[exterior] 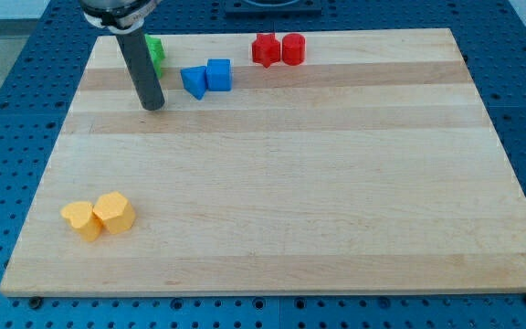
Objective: Slide blue cube towards top right
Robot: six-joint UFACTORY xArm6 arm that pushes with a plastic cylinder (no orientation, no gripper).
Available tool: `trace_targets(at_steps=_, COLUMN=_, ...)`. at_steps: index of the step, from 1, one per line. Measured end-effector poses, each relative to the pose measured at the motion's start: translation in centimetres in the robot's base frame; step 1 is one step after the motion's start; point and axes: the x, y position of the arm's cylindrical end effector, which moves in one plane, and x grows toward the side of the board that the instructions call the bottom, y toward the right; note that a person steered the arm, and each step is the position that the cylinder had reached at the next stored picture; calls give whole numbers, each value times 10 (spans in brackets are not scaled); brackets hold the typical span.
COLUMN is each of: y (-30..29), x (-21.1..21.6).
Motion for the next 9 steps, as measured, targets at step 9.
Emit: trace_targets(at_steps=9, y=60, x=-31)
